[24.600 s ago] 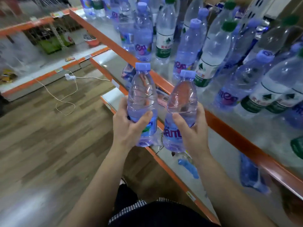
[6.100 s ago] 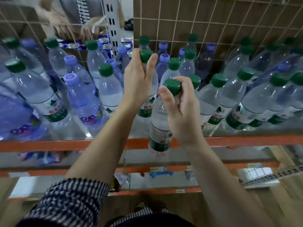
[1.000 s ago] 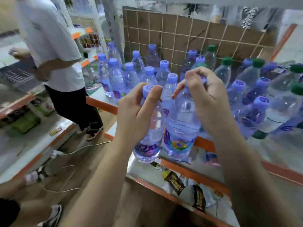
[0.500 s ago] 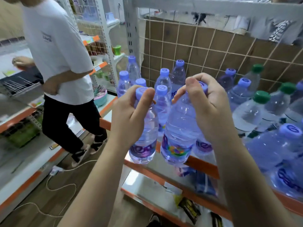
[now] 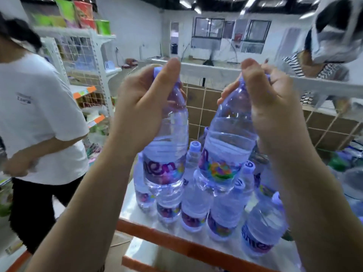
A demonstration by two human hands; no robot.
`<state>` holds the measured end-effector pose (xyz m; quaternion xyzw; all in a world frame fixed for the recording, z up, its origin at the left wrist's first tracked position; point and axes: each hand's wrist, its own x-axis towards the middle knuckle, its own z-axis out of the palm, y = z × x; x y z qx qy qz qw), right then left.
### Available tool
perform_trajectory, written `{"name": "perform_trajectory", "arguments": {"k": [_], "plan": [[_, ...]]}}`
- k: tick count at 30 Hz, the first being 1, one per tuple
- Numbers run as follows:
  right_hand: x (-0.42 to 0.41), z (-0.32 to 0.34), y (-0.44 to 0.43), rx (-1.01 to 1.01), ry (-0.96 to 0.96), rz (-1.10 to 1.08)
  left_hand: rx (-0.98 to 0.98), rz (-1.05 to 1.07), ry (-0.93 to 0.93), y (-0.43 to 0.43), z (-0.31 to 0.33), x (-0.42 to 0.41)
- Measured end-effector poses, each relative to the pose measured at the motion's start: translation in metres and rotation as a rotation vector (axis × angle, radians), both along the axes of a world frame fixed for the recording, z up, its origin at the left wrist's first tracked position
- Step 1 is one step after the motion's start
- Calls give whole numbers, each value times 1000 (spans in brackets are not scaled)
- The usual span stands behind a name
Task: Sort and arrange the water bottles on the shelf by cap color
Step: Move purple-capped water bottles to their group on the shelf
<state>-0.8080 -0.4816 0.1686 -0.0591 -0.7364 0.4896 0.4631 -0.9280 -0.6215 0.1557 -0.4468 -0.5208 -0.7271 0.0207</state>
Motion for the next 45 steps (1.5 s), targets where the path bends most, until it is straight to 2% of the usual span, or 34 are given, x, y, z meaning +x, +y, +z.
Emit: {"name": "perform_trajectory", "arguments": {"k": [5, 11, 14, 17, 20, 23, 26, 31, 38, 45], "plan": [[-23, 10, 1, 44, 39, -144, 8, -127, 23, 15, 19, -35], [-52, -3, 19, 165, -41, -330, -22, -152, 1, 38, 13, -72], [-60, -17, 31, 212, -128, -383, -77, -153, 5, 52, 3, -90], [-65, -30, 43, 235, -296, -409, -131, -137, 17, 65, -10, -106], [-64, -41, 55, 281, -499, -433, -241, -59, 82, 75, -25, -119], [-61, -46, 67, 296, -700, -455, -384, -93, 35, 82, -39, -128], [-58, -51, 75, 288, -900, -411, -541, -112, 27, 89, -55, -132], [-55, -62, 78, 403, -1187, -296, -723, -181, -17, 98, -89, -136], [-57, -72, 83, 357, -1352, -224, -895, -224, -126, 96, -121, -143], [-58, -89, 83, 347, -1368, -224, -1213, -189, -27, 91, -121, -149]]}}
